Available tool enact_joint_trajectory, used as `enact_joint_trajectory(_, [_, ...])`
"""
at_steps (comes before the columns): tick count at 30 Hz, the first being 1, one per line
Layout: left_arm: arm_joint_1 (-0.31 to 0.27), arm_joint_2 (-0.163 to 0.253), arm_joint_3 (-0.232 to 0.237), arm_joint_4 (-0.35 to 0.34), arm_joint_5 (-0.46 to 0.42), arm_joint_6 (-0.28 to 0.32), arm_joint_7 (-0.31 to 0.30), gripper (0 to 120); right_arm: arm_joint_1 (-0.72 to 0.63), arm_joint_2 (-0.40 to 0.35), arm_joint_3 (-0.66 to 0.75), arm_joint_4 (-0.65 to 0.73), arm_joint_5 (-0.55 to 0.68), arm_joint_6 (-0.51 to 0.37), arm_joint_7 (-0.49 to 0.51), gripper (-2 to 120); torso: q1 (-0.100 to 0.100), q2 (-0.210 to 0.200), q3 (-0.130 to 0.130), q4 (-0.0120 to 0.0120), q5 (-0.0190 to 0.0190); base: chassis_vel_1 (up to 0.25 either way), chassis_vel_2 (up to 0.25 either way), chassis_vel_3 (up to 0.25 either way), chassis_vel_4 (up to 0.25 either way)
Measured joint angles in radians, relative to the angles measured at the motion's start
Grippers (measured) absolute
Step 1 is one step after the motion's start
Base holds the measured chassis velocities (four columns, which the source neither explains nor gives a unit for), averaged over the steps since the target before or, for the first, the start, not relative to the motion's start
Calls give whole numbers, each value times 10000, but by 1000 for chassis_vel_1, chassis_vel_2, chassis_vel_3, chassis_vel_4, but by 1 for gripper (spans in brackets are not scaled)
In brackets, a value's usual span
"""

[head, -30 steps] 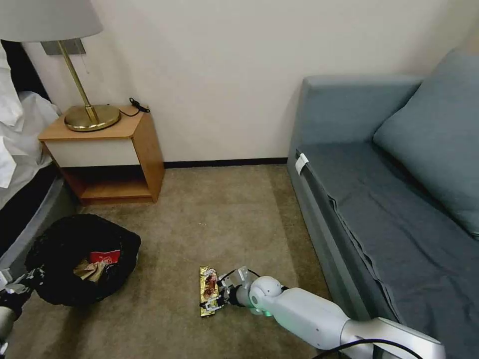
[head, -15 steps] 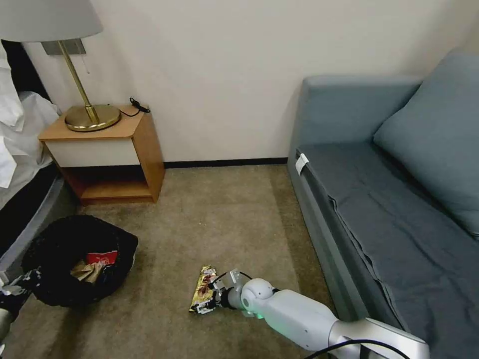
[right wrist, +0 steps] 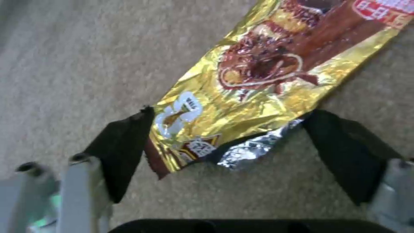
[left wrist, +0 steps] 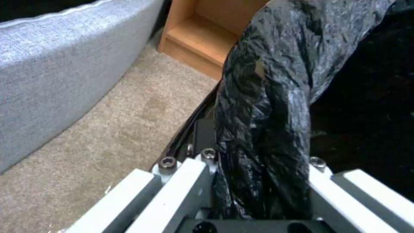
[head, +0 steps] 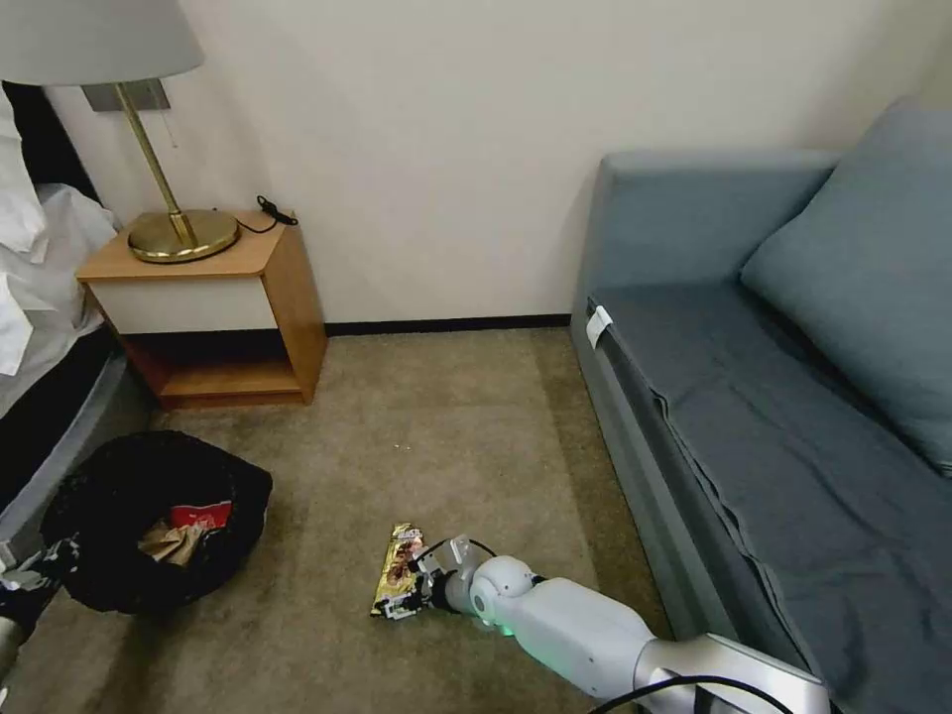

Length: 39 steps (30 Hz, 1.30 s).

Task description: Pick up the trash bin, then pick up the garbage on the floor and place it into the trash bin.

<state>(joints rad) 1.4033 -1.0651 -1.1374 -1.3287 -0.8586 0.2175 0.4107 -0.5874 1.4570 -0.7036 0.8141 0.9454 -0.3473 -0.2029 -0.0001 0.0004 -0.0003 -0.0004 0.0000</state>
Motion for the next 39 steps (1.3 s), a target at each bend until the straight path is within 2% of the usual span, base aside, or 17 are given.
enact_joint_trajectory(1, [19, -36, -5, -12, 0, -10, 12, 2, 5, -21, 1, -45, -17, 68, 7, 73, 0, 0, 1, 0, -1, 0, 0, 0, 0])
enact_joint_trajectory(2, [23, -55, -4, -27, 2, -10, 12, 2, 5, -23, 1, -56, -19, 78, 12, 67, 0, 0, 1, 0, -3, 0, 0, 0, 0])
enact_joint_trajectory(3, [23, -55, -4, -27, 2, -10, 12, 2, 5, -23, 1, -56, -19, 78, 12, 67, 0, 0, 1, 0, -3, 0, 0, 0, 0])
enact_joint_trajectory(7, [32, -115, -13, -125, 18, -10, 15, 2, -2, -12, 15, -151, -61, 157, 32, 50, 0, -2, 2, -3, -3, 0, 0, 0, 0])
enact_joint_trajectory(8, [32, -115, -13, -125, 18, -10, 15, 2, -2, -12, 15, -151, -61, 157, 32, 50, 0, -2, 2, -3, -3, 0, 0, 0, 0])
enact_joint_trajectory(13, [68, -153, -47, -166, 47, -10, 20, 2, -6, 7, 69, -249, -128, 205, 65, 28, 1, -6, 3, 5, -1, 0, 0, 0, 0])
enact_joint_trajectory(15, [69, -154, -48, -167, 48, -10, 20, 2, -6, 6, 69, -250, -129, 207, 65, 28, 1, -5, 3, 5, -1, 0, 0, 0, 0])
enact_joint_trajectory(16, [70, -161, -49, -178, 52, -11, 28, 2, -7, 5, 70, -267, -146, 234, 67, 20, 1, -5, 3, 5, 1, 0, 0, 0, 0])
enact_joint_trajectory(19, [70, -166, -51, -184, 55, -12, 33, 2, -26, 11, 69, -264, -136, 236, 43, 13, 1, -5, 4, 9, 1, 0, 0, 0, 0])
enact_joint_trajectory(21, [62, -169, -53, -183, 68, -13, 33, 2, -22, 14, 77, -266, -138, 238, 20, 2, 1, -5, 4, 12, 2, 0, 0, 0, 0])
enact_joint_trajectory(39, [-154, -248, 64, -302, 242, 54, -9, 2, 207, -338, 473, 282, 76, 377, 101, 0, 2, -7, 4, 6, 0, 0, 0, 0, 0])
